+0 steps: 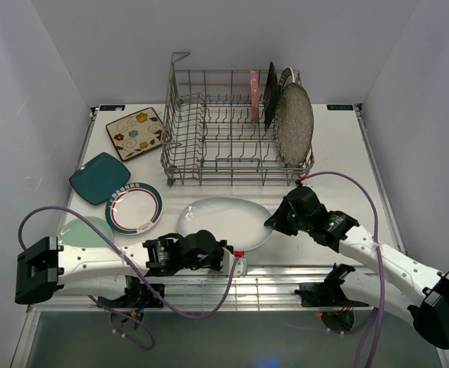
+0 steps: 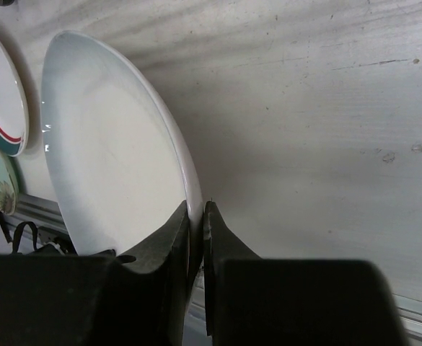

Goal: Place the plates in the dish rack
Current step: Pick up the plate from the corner of the board.

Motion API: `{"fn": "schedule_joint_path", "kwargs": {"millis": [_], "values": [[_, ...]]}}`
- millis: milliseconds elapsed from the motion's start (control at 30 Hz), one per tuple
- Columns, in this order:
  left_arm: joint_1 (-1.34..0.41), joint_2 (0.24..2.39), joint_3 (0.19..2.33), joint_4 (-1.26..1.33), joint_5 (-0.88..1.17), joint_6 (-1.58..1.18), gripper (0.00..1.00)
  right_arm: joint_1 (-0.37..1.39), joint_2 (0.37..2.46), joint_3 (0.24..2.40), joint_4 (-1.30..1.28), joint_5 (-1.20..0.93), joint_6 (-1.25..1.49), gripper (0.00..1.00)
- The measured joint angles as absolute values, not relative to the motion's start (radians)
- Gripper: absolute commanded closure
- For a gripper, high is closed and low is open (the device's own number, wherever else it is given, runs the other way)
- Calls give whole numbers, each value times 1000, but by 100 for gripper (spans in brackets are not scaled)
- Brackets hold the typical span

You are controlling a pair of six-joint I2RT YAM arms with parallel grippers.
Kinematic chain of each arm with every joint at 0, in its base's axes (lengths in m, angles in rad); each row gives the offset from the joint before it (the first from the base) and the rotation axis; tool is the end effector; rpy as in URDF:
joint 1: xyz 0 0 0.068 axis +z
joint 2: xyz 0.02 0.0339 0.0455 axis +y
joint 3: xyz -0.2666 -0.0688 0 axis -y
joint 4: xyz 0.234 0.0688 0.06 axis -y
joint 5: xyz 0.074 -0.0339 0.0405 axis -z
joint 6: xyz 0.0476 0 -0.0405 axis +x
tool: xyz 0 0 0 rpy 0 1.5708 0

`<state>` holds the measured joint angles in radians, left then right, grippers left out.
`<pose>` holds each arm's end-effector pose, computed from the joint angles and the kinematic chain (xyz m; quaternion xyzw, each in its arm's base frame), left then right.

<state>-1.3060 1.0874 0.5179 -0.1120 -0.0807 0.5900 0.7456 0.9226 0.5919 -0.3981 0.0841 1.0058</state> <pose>0.0612 -0.2112 0.1974 0.7226 0.5403 -0.1165 0.4153 0.1426 0.1263 0.2259 0.1353 0.9019 0.2890 0.2910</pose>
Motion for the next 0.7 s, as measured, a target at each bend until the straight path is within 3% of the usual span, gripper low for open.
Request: {"fn": "schedule_joint_path", "kwargs": {"millis": [700], "values": [[-1317,1032,771,-505,-7,504,100,732,923,686,-472,-47,1016,92]]}}
